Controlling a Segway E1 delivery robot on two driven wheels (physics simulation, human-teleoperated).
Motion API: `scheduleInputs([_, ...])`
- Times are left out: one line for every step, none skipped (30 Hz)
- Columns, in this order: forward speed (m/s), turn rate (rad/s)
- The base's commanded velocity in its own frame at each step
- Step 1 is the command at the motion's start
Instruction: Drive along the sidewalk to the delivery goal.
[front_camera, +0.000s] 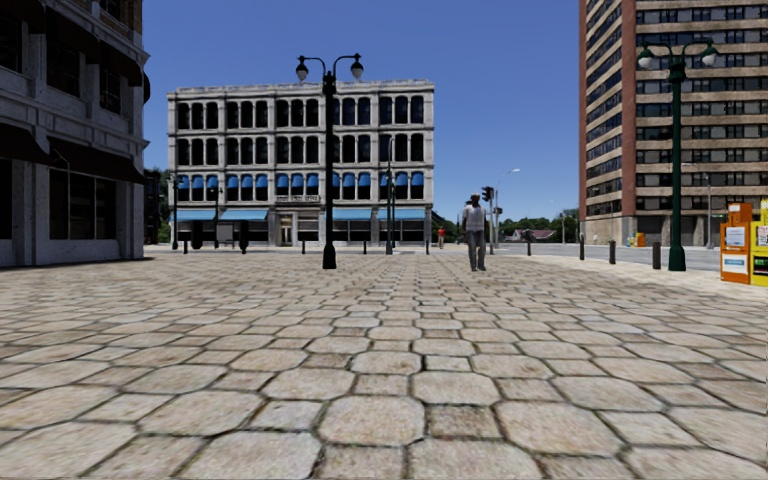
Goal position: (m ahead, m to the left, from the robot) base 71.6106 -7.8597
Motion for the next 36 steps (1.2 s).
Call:
scheduleInputs([2.00, 0.00])
scheduleInputs([2.00, 0.00])
scheduleInputs([2.00, 0.00])
scheduleInputs([2.00, 0.00])
scheduleInputs([2.00, 0.00])
scheduleInputs([2.00, 0.00])
scheduleInputs([2.00, 0.00])
scheduleInputs([2.00, 0.00])
scheduleInputs([2.00, 0.00])
scheduleInputs([2.00, 0.00])
scheduleInputs([2.00, 0.00])
scheduleInputs([2.00, 0.00])
scheduleInputs([2.00, 0.00])
scheduleInputs([2.00, 0.00])
scheduleInputs([2.00, 0.00])
scheduleInputs([2.00, 0.00])
scheduleInputs([2.00, 0.00])
scheduleInputs([2.00, 0.00])
scheduleInputs([2.00, 0.00])
scheduleInputs([2.00, 0.00])
scheduleInputs([2.00, 0.00])
scheduleInputs([2.00, 0.00])
scheduleInputs([2.00, 0.00])
scheduleInputs([2.00, 0.00])
scheduleInputs([2.00, 0.00])
scheduleInputs([2.00, 0.00])
scheduleInputs([2.00, 0.00])
scheduleInputs([2.00, 0.00])
scheduleInputs([2.00, 0.00])
scheduleInputs([2.00, 0.00])
scheduleInputs([2.00, 0.00])
scheduleInputs([2.00, 0.00])
scheduleInputs([2.00, 0.00])
scheduleInputs([2.00, 0.00])
scheduleInputs([2.00, 0.00])
scheduleInputs([2.00, 0.00])
